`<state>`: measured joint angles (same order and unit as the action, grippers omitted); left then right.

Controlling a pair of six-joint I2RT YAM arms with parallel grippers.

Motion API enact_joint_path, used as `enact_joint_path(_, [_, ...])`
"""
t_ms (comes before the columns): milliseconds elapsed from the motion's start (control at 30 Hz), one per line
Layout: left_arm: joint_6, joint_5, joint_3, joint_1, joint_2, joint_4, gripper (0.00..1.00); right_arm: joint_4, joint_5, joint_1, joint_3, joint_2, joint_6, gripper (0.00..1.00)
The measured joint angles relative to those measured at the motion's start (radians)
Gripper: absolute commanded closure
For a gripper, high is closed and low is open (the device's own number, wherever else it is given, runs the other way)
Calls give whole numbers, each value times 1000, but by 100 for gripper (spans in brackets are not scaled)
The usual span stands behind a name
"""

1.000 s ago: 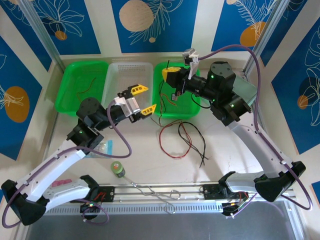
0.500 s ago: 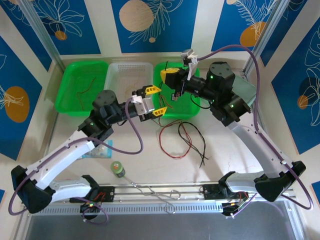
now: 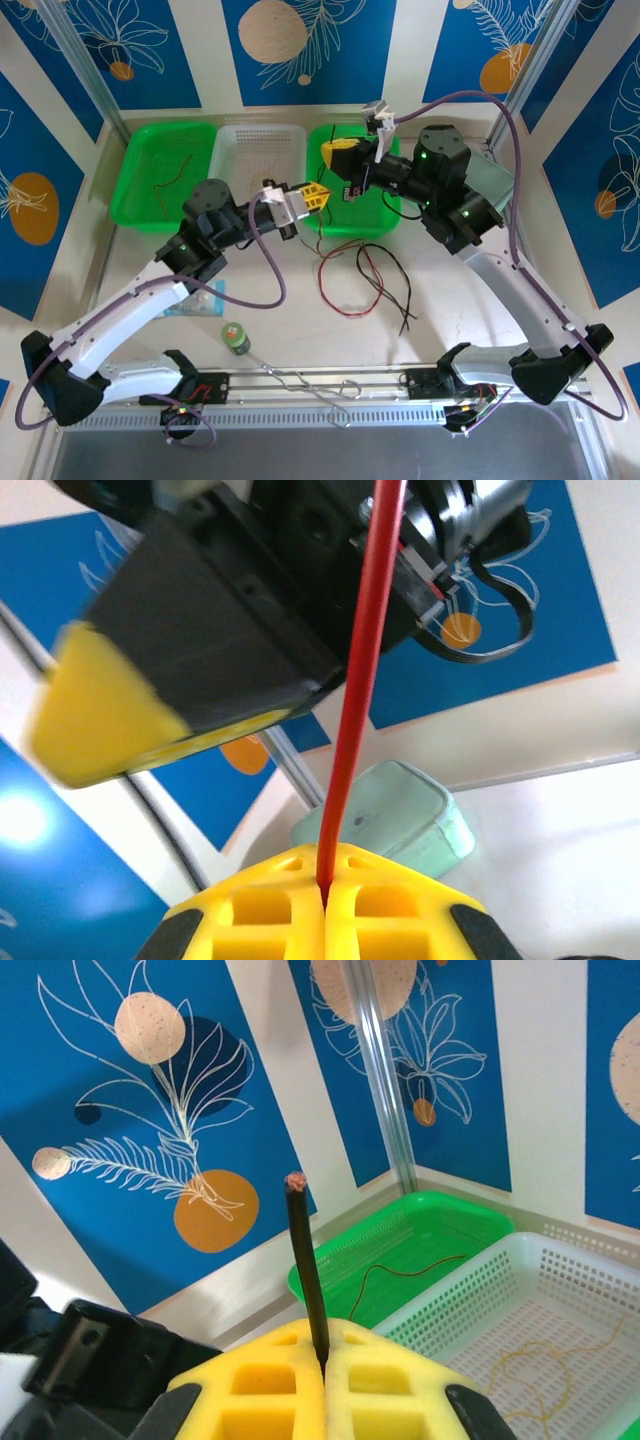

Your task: Untangle the cables

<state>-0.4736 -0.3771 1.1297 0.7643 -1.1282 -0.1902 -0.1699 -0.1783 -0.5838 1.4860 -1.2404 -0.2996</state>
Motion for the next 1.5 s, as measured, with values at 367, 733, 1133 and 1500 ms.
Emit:
enact_joint_path(367, [57, 77, 76, 0, 102, 23, 100, 20, 114, 108, -78, 113, -34, 100])
enact_joint_path(733, [25, 243, 122, -1, 159, 166, 100, -7, 238, 242, -117, 215, -46, 100])
enact_joint_path(1133, [-7, 549, 76, -75, 213, 173, 100, -118, 446, 348, -121, 291, -51, 100])
enact_joint_path(1500, [140, 670, -36, -354, 246, 74, 100, -139, 761, 441, -179, 400, -58, 100])
